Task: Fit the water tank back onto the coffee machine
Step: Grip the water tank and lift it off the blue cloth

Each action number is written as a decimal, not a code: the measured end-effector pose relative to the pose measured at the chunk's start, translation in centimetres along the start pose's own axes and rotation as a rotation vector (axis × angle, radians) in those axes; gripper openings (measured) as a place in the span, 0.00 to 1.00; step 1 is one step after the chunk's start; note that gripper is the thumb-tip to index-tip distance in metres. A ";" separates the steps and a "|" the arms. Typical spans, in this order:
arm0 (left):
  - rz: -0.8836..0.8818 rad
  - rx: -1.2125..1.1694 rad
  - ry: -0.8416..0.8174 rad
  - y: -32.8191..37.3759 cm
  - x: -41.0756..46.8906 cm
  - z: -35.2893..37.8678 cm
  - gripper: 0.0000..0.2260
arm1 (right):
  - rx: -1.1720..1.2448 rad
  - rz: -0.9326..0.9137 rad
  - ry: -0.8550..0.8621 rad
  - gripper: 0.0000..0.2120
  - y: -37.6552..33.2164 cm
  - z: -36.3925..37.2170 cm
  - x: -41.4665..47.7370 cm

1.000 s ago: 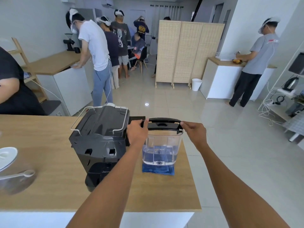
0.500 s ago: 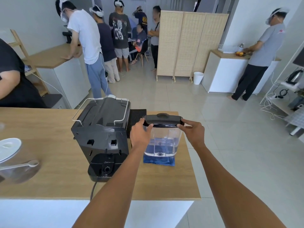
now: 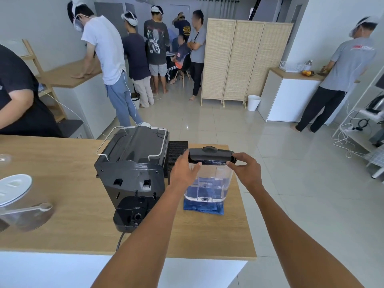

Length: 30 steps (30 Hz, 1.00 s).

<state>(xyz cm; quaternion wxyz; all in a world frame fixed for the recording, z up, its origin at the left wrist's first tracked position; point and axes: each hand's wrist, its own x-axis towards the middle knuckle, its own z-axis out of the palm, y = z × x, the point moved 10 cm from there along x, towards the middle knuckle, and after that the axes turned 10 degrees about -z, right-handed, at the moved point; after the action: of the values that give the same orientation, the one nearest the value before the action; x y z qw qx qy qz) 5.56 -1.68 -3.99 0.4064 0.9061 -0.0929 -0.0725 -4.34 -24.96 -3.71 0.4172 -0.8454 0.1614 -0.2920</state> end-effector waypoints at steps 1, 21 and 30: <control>-0.005 -0.001 -0.058 -0.1 0.2 0.7 0.34 | -0.009 0.004 -0.017 0.16 0.0 0.2 0.0; 0.120 -0.023 -0.152 -3.1 3.8 3.1 0.53 | -0.122 -0.228 -0.375 0.52 2.5 5.5 0.0; 0.064 -0.195 -0.136 -3.1 3.4 3.2 0.50 | -0.050 -0.302 -0.301 0.49 1.4 5.8 0.6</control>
<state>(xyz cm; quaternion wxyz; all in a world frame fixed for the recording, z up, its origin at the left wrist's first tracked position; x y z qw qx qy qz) 8.57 -2.76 -8.56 0.4875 0.8517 -0.1418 -0.1296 -0.29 -22.53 -7.39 0.3669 -0.9041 -0.0240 -0.2176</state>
